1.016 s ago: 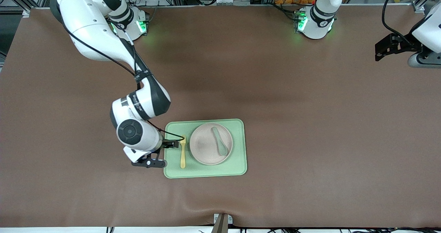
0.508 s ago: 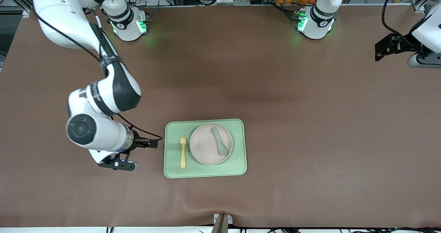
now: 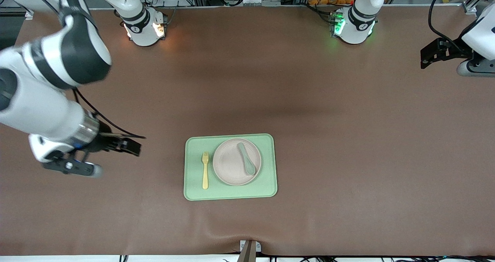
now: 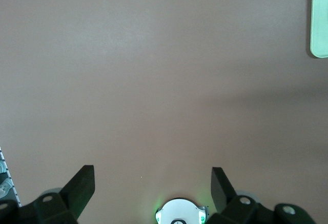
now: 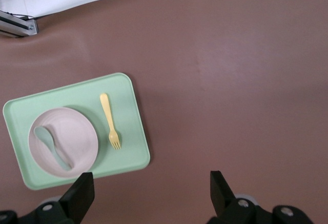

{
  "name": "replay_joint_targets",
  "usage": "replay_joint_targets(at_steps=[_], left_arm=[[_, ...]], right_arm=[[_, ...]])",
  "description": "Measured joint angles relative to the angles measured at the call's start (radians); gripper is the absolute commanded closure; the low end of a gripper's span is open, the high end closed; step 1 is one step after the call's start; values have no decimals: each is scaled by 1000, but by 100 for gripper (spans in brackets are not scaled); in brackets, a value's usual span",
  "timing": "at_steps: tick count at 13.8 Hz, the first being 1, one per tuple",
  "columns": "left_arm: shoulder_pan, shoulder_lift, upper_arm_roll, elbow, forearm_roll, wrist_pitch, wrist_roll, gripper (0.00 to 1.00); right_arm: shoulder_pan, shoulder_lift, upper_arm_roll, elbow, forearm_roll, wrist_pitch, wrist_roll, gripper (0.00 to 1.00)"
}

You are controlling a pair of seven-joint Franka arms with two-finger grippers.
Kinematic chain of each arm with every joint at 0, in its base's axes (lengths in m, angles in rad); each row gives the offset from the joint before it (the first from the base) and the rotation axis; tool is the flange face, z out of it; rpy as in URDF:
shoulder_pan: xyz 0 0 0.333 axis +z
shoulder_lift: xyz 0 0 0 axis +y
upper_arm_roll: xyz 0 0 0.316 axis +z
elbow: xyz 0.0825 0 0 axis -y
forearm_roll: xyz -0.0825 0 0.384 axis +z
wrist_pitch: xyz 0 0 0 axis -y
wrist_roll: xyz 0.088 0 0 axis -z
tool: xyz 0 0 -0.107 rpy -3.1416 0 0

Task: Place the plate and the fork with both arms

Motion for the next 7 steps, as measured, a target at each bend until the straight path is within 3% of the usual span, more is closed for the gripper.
replay_joint_targets(at_steps=[7], left_arm=[[0,0,0,0,0,0,0,0]], right_arm=[[-16,-162,-58,-6,101,-249,-33,0]])
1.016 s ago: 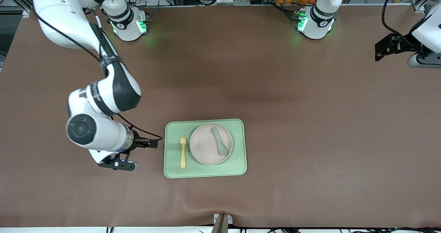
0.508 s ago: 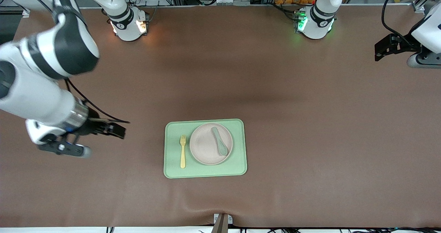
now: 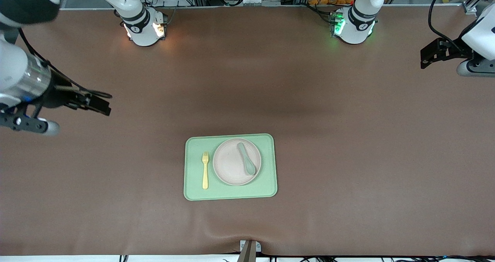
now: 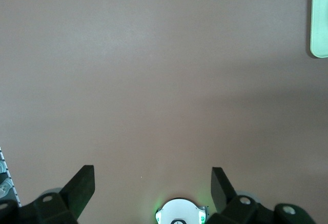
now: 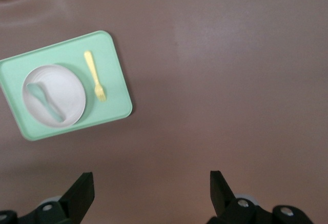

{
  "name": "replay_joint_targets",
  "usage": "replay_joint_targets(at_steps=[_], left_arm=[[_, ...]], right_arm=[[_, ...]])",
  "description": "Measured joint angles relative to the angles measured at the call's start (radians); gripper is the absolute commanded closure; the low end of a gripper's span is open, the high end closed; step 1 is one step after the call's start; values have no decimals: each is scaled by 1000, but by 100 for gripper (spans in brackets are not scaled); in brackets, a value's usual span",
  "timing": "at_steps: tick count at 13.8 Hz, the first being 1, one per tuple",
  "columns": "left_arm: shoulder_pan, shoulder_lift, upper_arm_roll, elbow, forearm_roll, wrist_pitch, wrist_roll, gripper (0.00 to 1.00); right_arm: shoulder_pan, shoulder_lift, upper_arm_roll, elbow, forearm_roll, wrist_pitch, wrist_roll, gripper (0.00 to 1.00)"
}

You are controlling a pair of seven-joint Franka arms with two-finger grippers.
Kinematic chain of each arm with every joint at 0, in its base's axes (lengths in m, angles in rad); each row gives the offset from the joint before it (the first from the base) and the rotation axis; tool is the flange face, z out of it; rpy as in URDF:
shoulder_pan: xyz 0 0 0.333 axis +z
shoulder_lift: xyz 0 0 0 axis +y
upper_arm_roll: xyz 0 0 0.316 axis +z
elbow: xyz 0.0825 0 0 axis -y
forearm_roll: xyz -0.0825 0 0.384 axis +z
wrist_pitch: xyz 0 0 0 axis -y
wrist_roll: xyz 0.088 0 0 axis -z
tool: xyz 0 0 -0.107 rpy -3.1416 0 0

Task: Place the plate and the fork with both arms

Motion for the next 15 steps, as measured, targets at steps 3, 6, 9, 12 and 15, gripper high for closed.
replay_joint_targets(at_steps=[3,6,9,12,15], left_arm=[[0,0,0,0,0,0,0,0],[2,0,0,0,0,0,0,0],[4,0,0,0,0,0,0,0],[5,0,0,0,0,0,0,0],[6,0,0,0,0,0,0,0]], right_arm=[[4,-108,-84,-134,69,45,-85,0],[4,-242,-134,-337,83,129,-165,0],[4,-300,-139,-423,82,164,-200,0],[4,-307,-146,-447,82,171,-227,0],[4,-332,-148,-496,77,209,-238,0]])
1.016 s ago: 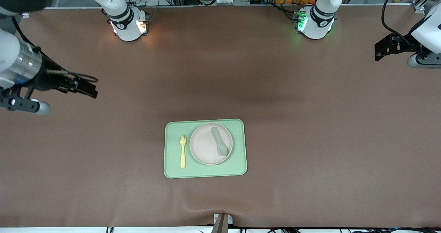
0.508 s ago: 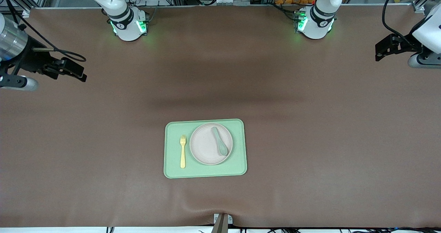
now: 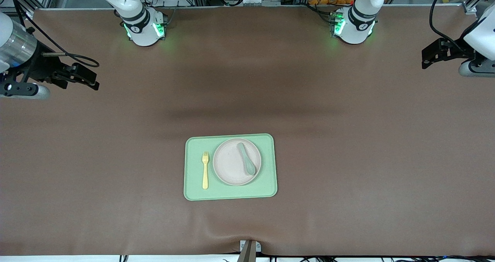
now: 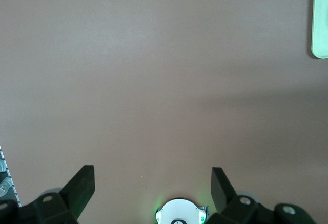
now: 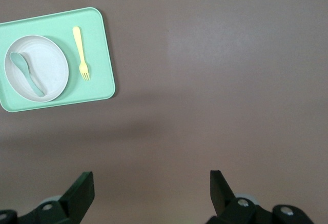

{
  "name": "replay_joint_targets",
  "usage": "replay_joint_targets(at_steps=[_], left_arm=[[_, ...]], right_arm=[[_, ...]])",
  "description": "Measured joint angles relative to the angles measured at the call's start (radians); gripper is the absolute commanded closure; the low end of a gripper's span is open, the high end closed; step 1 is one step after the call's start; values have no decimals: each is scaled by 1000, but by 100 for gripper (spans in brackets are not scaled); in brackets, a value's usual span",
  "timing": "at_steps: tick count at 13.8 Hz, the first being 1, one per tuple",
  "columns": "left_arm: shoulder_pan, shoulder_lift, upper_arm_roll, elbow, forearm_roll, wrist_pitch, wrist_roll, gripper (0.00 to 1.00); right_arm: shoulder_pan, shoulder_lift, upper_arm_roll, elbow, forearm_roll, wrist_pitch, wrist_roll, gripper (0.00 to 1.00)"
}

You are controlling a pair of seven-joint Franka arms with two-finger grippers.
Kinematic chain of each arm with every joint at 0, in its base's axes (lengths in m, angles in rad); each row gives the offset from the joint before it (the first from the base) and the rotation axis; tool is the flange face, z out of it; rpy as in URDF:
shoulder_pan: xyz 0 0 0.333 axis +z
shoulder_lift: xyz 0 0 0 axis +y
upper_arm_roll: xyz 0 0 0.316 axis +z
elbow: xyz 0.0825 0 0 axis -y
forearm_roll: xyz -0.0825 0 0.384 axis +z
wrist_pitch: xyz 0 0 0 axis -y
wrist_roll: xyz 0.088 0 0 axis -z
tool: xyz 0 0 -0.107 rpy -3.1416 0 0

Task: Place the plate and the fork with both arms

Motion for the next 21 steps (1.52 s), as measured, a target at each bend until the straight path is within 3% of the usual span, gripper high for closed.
replay_joint_targets(at_steps=[9,21], left_arm=[[1,0,0,0,0,0,0,0],[7,0,0,0,0,0,0,0]], right_arm=[[0,-16,-8,-2,-75,5,-57,0],[-2,-16,-69,-5,-76,14,-164,0]])
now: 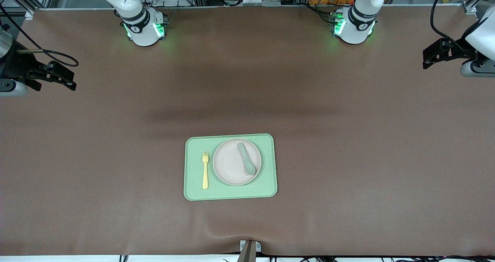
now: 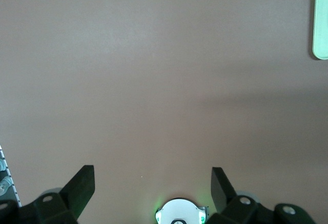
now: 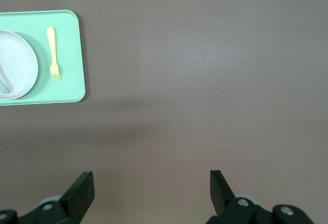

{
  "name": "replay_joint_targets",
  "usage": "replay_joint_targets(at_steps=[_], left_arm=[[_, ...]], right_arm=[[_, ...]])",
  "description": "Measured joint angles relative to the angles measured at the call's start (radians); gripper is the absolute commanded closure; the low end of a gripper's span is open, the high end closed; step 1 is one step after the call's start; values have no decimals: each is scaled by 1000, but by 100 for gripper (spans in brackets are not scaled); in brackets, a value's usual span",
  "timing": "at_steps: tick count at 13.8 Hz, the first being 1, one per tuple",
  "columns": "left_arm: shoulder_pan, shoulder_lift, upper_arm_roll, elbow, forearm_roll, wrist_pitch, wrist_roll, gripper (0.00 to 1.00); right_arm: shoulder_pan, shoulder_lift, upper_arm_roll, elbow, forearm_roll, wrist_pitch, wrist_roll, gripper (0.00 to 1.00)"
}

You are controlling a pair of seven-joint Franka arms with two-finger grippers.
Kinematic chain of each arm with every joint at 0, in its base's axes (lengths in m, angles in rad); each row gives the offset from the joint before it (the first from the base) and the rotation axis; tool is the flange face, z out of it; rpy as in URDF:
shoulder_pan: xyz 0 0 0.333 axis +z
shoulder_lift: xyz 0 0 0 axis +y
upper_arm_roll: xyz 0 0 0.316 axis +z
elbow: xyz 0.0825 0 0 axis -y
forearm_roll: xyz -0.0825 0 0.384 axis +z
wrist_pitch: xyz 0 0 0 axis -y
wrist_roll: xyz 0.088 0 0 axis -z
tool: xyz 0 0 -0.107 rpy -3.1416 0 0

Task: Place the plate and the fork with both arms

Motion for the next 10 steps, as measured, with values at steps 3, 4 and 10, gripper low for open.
replay_joint_targets(at_steps=[3,4,10], left_arm=[[1,0,0,0,0,0,0,0],[1,0,0,0,0,0,0,0],[1,0,0,0,0,0,0,0]], right_arm=[[0,0,-1,-3,0,20,-1,0],[0,0,-1,0,0,22,-4,0],[1,0,0,13,0,15,-9,0]])
